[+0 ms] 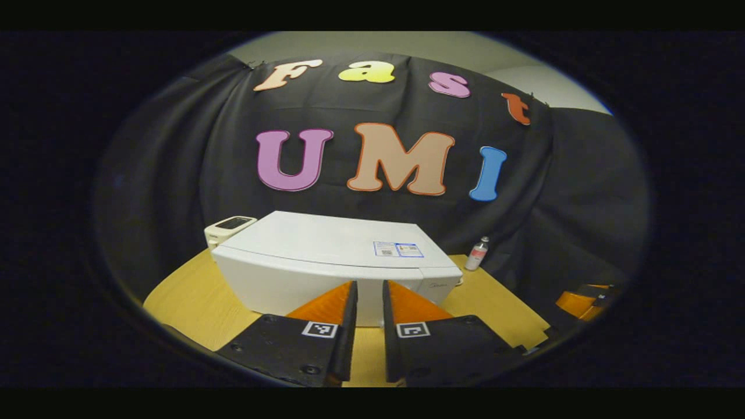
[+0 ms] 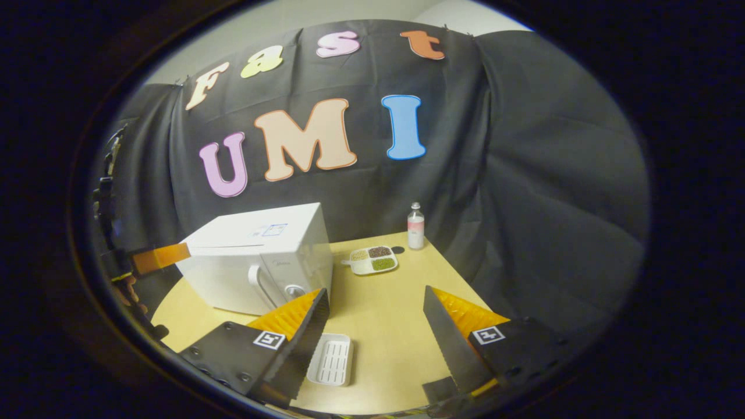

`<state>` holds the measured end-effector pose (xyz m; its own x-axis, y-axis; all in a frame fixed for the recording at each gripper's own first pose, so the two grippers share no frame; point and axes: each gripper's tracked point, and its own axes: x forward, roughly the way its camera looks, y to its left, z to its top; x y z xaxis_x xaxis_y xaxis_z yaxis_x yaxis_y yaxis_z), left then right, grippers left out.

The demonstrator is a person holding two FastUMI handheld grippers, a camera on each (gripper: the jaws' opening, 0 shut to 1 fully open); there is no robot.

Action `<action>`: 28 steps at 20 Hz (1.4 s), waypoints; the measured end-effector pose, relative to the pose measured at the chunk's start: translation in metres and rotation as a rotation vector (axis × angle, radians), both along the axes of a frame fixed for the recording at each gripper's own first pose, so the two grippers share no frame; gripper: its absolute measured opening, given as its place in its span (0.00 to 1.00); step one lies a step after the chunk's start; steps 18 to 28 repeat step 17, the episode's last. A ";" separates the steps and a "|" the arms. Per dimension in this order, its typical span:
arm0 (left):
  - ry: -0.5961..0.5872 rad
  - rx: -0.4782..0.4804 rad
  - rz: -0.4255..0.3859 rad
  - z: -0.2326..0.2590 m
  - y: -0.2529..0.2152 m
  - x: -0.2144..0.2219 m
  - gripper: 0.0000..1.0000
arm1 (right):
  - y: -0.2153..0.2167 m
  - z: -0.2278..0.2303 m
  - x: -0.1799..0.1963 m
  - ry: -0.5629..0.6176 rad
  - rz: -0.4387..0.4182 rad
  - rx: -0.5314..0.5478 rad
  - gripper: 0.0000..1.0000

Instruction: Open the microwave oven with the left hand, put the food in, and close the microwave oven.

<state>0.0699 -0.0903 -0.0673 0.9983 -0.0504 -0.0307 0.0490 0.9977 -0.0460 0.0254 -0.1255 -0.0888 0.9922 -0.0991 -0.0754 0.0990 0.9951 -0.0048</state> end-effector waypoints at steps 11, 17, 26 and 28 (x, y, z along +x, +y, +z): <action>-0.027 -0.032 0.108 0.009 0.036 -0.018 0.96 | 0.022 0.040 0.002 -0.073 0.068 -0.061 1.00; -0.031 -0.019 0.086 0.017 0.024 -0.016 0.96 | 0.027 0.056 -0.002 -0.106 0.089 -0.069 0.92; -0.031 -0.019 0.086 0.017 0.024 -0.016 0.96 | 0.027 0.056 -0.002 -0.106 0.089 -0.069 0.92; -0.031 -0.019 0.086 0.017 0.024 -0.016 0.96 | 0.027 0.056 -0.002 -0.106 0.089 -0.069 0.92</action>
